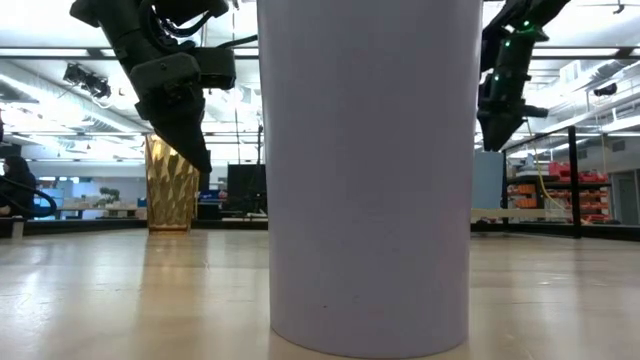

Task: Stack small to large cups/mugs on shelf
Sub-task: Put the purple cup on the shelf

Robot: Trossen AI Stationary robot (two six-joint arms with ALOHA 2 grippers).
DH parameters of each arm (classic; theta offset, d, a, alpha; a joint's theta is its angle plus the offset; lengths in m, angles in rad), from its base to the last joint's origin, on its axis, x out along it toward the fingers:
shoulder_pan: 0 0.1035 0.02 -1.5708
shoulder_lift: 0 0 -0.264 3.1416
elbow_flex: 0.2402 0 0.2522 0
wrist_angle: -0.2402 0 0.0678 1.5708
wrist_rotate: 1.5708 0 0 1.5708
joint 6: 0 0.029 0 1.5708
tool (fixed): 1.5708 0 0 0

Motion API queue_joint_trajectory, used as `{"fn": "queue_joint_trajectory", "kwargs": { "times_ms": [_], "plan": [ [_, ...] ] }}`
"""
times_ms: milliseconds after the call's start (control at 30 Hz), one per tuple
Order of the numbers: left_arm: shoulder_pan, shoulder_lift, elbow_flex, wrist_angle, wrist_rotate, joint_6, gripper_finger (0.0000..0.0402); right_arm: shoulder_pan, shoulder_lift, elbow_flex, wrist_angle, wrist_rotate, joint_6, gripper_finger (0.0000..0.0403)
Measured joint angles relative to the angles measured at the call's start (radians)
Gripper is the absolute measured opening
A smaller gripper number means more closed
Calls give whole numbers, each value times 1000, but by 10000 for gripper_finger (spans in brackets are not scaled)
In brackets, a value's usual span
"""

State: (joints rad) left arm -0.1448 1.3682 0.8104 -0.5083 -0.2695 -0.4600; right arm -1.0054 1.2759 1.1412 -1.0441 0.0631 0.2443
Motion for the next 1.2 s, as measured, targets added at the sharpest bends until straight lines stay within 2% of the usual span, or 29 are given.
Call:
{"fn": "queue_joint_trajectory", "kwargs": {
  "times_ms": [233, 300, 433, 533, 600, 800, 1000, 1200],
  "plan": [
    [0, 0, 0, 10, 0, 1, 29, 0, -111, 0, -56, -69, 46, 92],
    [0, 0, 0, 16, 0, 1, 32, 0, -153, 0, -74, -132, 50, 92],
    [0, 0, 0, 26, 0, 1, 38, 22, -248, 0, -85, -327, 77, 92],
    [0, 0, 0, 27, 0, 1, 40, 74, -316, 0, -84, -457, 126, 92],
    [0, 0, 0, 27, 0, 0, 40, 125, -356, 0, -84, -505, 159, 92],
    [0, 0, 0, 27, 0, 0, 33, 363, -448, 0, -84, -499, 273, 92],
    [-3, 0, 0, 47, 0, -7, 28, 668, -475, -23, -56, -331, 437, 92],
    [-30, 0, 0, 66, 0, -7, 34, 964, -437, -100, 147, -256, 537, 92]
  ]
}}
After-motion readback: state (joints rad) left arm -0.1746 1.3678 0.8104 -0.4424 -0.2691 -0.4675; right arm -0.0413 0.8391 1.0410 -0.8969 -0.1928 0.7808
